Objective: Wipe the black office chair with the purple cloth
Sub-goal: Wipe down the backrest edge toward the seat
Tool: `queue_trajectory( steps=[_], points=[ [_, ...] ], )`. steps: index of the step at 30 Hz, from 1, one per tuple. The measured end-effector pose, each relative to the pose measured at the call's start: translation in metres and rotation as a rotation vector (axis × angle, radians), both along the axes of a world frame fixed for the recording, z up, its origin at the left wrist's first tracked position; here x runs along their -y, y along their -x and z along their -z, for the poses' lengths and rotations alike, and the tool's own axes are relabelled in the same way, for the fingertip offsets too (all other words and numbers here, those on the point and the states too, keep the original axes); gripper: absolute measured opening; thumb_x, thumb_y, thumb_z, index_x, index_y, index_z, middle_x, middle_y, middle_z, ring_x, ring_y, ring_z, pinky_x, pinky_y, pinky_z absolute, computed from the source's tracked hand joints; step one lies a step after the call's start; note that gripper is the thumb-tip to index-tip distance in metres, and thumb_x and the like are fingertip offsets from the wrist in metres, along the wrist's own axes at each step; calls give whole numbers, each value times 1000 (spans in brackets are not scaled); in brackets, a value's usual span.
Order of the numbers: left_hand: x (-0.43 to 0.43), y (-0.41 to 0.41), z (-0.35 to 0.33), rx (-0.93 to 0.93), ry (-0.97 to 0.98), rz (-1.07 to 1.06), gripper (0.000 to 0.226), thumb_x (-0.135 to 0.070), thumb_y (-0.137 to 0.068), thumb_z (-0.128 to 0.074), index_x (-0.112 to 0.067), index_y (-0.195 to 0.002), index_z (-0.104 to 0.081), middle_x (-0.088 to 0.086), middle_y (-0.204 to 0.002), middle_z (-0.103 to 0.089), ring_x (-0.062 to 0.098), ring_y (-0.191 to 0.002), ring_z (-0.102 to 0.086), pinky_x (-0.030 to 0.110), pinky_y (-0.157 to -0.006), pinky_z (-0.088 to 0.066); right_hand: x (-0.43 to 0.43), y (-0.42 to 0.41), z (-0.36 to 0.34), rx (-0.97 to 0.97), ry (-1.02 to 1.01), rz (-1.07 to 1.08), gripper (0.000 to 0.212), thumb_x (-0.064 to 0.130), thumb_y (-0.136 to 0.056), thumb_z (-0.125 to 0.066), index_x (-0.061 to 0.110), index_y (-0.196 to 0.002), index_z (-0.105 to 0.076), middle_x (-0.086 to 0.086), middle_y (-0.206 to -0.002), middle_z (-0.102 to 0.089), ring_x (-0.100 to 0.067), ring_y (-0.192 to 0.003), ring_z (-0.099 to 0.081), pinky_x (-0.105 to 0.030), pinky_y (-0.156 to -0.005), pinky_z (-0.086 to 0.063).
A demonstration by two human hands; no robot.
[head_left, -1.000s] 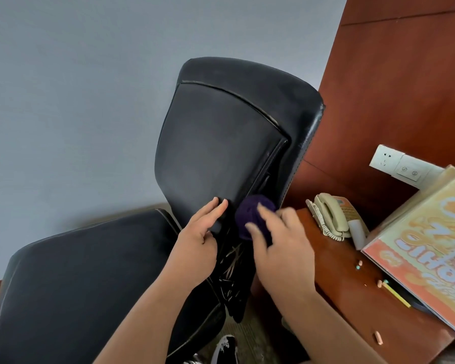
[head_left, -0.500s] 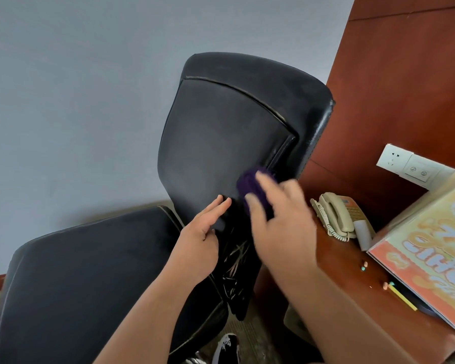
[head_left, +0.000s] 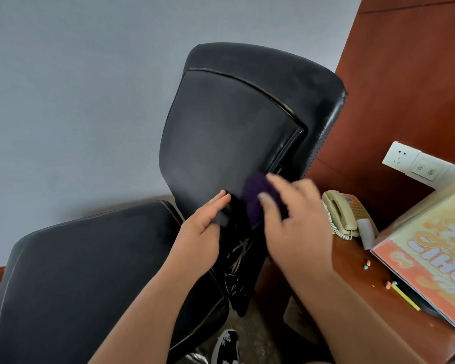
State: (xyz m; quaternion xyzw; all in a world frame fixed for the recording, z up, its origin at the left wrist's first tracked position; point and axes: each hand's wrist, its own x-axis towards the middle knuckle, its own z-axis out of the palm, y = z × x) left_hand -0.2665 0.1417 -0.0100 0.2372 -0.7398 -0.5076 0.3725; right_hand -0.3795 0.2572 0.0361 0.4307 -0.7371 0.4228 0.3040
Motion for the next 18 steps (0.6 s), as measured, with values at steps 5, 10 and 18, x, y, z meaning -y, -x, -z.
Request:
queue_trajectory(
  steps=[5, 10, 18],
  points=[
    [-1, 1, 1, 6, -38, -5, 60, 3, -101, -39, -42, -136, -56, -34, -144, -45, -19, -134, -33, 25, -119, -29, -6, 15, -24, 46, 150, 25, 35, 31, -96, -67, 19, -129, -68, 3, -96, -54, -6, -81, -51, -9, -62, -35],
    [-5, 0, 0, 21, -42, -3, 62, 4, -101, -39, -46, -133, -55, -35, -145, -43, -23, -132, -30, 23, -120, -28, -1, -4, 39, 160, 76, 39, 33, 33, -94, -65, 19, -123, -71, 8, -90, -60, -1, -75, -48, -5, -57, -36],
    [-6, -2, 0, 49, -29, 13, 60, 1, -102, -39, -44, -139, -52, -37, -147, -39, -24, -131, -29, 4, -105, -31, -1, -25, 46, 919, 145, -201, 14, 34, -96, -66, 44, -97, -75, 12, -86, -75, -9, -81, -71, -39, -80, -60]
  ],
)
